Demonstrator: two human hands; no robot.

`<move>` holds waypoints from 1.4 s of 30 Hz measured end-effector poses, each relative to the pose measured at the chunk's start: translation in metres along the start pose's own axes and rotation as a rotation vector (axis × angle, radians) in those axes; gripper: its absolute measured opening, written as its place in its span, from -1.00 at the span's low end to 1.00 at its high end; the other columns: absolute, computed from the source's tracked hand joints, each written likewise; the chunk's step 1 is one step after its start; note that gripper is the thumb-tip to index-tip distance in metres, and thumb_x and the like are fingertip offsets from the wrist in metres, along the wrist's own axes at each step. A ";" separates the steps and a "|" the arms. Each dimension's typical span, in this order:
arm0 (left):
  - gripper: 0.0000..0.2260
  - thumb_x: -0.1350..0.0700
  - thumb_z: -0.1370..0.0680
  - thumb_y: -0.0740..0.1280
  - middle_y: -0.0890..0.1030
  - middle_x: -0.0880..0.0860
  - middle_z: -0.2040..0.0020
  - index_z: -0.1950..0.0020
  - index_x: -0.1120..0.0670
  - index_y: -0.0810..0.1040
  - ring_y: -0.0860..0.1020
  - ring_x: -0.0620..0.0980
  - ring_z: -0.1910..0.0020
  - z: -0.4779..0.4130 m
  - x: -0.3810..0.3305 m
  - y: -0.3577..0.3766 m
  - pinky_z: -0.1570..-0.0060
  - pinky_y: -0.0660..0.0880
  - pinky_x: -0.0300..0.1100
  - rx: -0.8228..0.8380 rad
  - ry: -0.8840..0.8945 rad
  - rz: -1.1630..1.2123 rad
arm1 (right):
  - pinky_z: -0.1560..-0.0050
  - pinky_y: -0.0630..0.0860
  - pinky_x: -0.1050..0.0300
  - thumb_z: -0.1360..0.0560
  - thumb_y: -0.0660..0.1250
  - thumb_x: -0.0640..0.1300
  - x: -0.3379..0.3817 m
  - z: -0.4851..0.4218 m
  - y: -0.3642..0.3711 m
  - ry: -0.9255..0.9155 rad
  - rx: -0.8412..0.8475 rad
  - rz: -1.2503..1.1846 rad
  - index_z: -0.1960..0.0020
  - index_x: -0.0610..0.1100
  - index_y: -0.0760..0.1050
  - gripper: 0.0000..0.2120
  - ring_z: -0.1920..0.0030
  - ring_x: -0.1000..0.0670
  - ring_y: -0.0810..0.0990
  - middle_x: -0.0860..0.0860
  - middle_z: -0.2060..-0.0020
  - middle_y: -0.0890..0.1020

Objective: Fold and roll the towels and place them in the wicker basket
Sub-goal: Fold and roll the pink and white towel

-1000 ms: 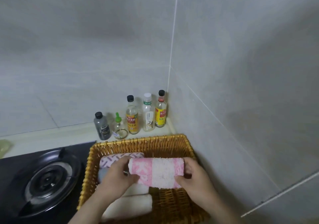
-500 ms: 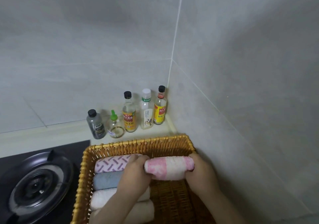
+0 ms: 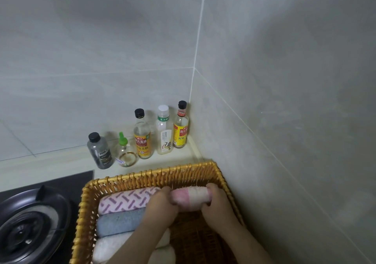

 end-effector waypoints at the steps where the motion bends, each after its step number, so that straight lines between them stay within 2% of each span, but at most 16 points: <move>1: -0.75 0.18 -0.46 0.32 0.56 -0.05 0.05 -0.10 -0.04 0.49 0.53 -0.09 0.08 -0.001 -0.001 0.000 0.23 0.42 -0.31 0.010 0.011 -0.058 | -0.23 0.51 0.15 -0.51 0.25 -0.21 -0.002 -0.003 0.002 -0.004 -0.003 0.010 -0.36 0.02 0.36 -0.56 -0.21 0.06 0.49 0.06 -0.21 0.50; 3: -0.79 0.11 -0.47 0.30 0.55 -0.04 0.02 -0.09 -0.06 0.46 0.50 -0.07 0.03 -0.002 -0.003 -0.002 0.14 0.46 -0.24 -0.015 0.067 -0.227 | -0.20 0.54 0.16 -0.53 0.23 -0.20 -0.005 -0.008 0.006 -0.010 -0.015 0.024 -0.32 0.05 0.38 -0.61 -0.16 0.10 0.49 0.07 -0.19 0.51; 7: -0.78 0.06 -0.50 0.29 0.49 -0.03 -0.13 -0.15 -0.04 0.49 0.43 -0.03 -0.15 -0.005 -0.004 0.002 -0.11 0.44 -0.17 -0.076 0.154 -0.428 | -0.18 0.38 0.30 -0.59 0.21 -0.20 -0.012 -0.015 0.016 0.008 -0.021 0.002 -0.39 0.02 0.35 -0.61 -0.14 0.16 0.41 0.09 -0.23 0.49; 10: -0.75 0.07 -0.53 0.26 0.45 0.00 -0.20 -0.21 -0.02 0.48 0.44 -0.01 -0.17 -0.007 -0.003 0.011 -0.13 0.44 -0.16 -0.057 0.144 -0.488 | -0.27 0.40 0.22 -0.59 0.21 -0.18 -0.016 -0.021 0.025 0.047 -0.046 -0.025 -0.44 0.01 0.31 -0.57 -0.27 0.09 0.45 0.06 -0.31 0.47; 13: -0.74 0.07 -0.55 0.23 0.48 0.01 -0.21 -0.23 -0.02 0.47 0.45 0.00 -0.18 -0.011 0.001 0.015 -0.12 0.43 -0.15 -0.058 0.158 -0.534 | -0.31 0.39 0.20 -0.59 0.22 -0.18 -0.019 -0.027 0.034 0.065 -0.052 -0.040 -0.45 0.02 0.31 -0.56 -0.33 0.06 0.43 0.05 -0.34 0.44; 17: -0.70 0.07 -0.56 0.22 0.47 0.00 -0.23 -0.29 -0.03 0.41 0.45 0.00 -0.20 -0.013 0.003 0.014 -0.13 0.44 -0.15 -0.094 0.163 -0.510 | -0.40 0.32 0.14 -0.59 0.23 -0.17 -0.021 -0.034 0.041 0.062 -0.050 -0.023 -0.50 0.01 0.22 -0.49 -0.42 0.02 0.35 0.02 -0.42 0.36; 22: -0.63 0.08 -0.57 0.20 0.38 -0.02 -0.30 -0.39 -0.04 0.34 0.40 -0.01 -0.24 -0.004 0.005 0.013 -0.23 0.39 -0.15 -0.138 0.224 -0.403 | -0.43 0.26 0.14 -0.57 0.26 -0.20 -0.016 -0.024 0.042 -0.018 -0.039 -0.002 -0.56 0.02 0.01 -0.34 -0.49 0.00 0.21 0.01 -0.52 0.09; 26: -0.64 0.06 -0.62 0.15 0.36 -0.08 -0.38 -0.43 -0.06 0.35 0.34 -0.09 -0.30 0.020 0.002 0.009 -0.35 0.31 -0.20 -0.147 0.342 -0.355 | -0.37 0.30 0.22 -0.58 0.23 -0.22 -0.014 -0.010 0.031 -0.065 -0.076 0.001 -0.54 0.04 0.04 -0.38 -0.47 0.02 0.23 0.05 -0.52 0.01; 29: -0.71 0.09 -0.59 0.20 0.49 -0.16 -0.19 -0.29 -0.10 0.50 0.43 -0.22 -0.14 0.031 0.001 0.015 -0.28 0.37 -0.30 -0.020 0.265 -0.113 | -0.37 0.35 0.21 -0.57 0.23 -0.25 -0.017 0.000 0.025 -0.072 -0.095 -0.009 -0.43 0.01 0.20 -0.51 -0.39 0.05 0.33 0.02 -0.44 0.16; 31: -0.76 0.18 -0.56 0.26 0.57 -0.11 -0.03 -0.18 -0.01 0.60 0.52 -0.14 -0.06 0.031 0.003 0.024 -0.24 0.44 -0.24 0.080 0.021 0.158 | -0.34 0.41 0.22 -0.56 0.23 -0.25 -0.022 0.002 0.026 -0.015 -0.070 -0.002 -0.30 0.00 0.32 -0.65 -0.26 0.10 0.40 0.05 -0.30 0.30; 33: -0.78 0.28 -0.57 0.24 0.62 0.09 0.01 -0.16 0.19 0.59 0.58 0.08 -0.07 0.029 0.005 0.034 -0.19 0.51 -0.03 0.162 -0.320 0.666 | -0.31 0.42 0.19 -0.56 0.19 -0.29 -0.028 -0.003 0.030 0.127 0.020 -0.120 -0.24 -0.02 0.42 -0.69 -0.18 0.10 0.44 0.07 -0.19 0.43; 35: -0.82 0.31 -0.57 0.20 0.55 0.25 -0.03 -0.15 0.27 0.47 0.52 0.21 -0.11 0.027 -0.001 0.039 -0.19 0.49 0.05 0.216 -0.586 1.172 | -0.29 0.48 0.02 -0.53 0.13 -0.37 -0.034 -0.010 0.038 0.326 0.150 -0.444 -0.28 -0.07 0.45 -0.60 -0.18 0.02 0.51 0.00 -0.20 0.54; 36: -0.76 0.31 -0.52 0.21 0.52 0.27 -0.05 -0.19 0.29 0.42 0.48 0.24 -0.16 0.026 -0.005 0.039 -0.24 0.43 0.09 0.233 -0.651 1.321 | -0.25 0.51 -0.05 -0.52 0.11 -0.40 -0.035 -0.012 0.042 0.406 0.218 -0.608 -0.31 -0.08 0.45 -0.56 -0.19 -0.04 0.52 -0.04 -0.22 0.55; 38: -0.49 0.32 -0.39 0.22 0.49 0.31 -0.15 -0.35 0.30 0.33 0.41 0.30 -0.30 0.020 -0.005 0.036 -0.32 0.34 0.13 0.264 -0.687 1.438 | -0.20 0.54 -0.07 -0.52 0.09 -0.42 -0.036 -0.019 0.045 0.446 0.264 -0.779 -0.34 -0.06 0.45 -0.51 -0.21 -0.09 0.52 -0.06 -0.25 0.54; 39: -0.43 0.33 -0.39 0.19 0.46 0.34 -0.24 -0.42 0.29 0.29 0.36 0.30 -0.37 0.017 -0.004 0.037 -0.36 0.31 0.14 0.264 -0.673 1.452 | -0.19 0.54 -0.07 -0.53 0.08 -0.43 -0.036 -0.022 0.044 0.435 0.266 -0.813 -0.34 -0.06 0.45 -0.50 -0.22 -0.09 0.51 -0.05 -0.25 0.55; 42: -0.47 0.34 -0.47 0.10 0.36 0.34 -0.40 -0.47 0.27 0.24 0.28 0.30 -0.44 0.012 -0.003 0.037 -0.41 0.25 0.16 0.237 -0.705 1.443 | -0.17 0.56 -0.05 -0.54 0.06 -0.43 -0.036 -0.029 0.044 0.400 0.252 -0.854 -0.34 -0.06 0.46 -0.51 -0.23 -0.09 0.51 -0.06 -0.25 0.54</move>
Point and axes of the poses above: each hand's wrist, its own z-axis away from the middle knuckle, its own y-axis out of the palm, x = y × z, the point moved 4 cm from there along -z, towards the middle knuckle
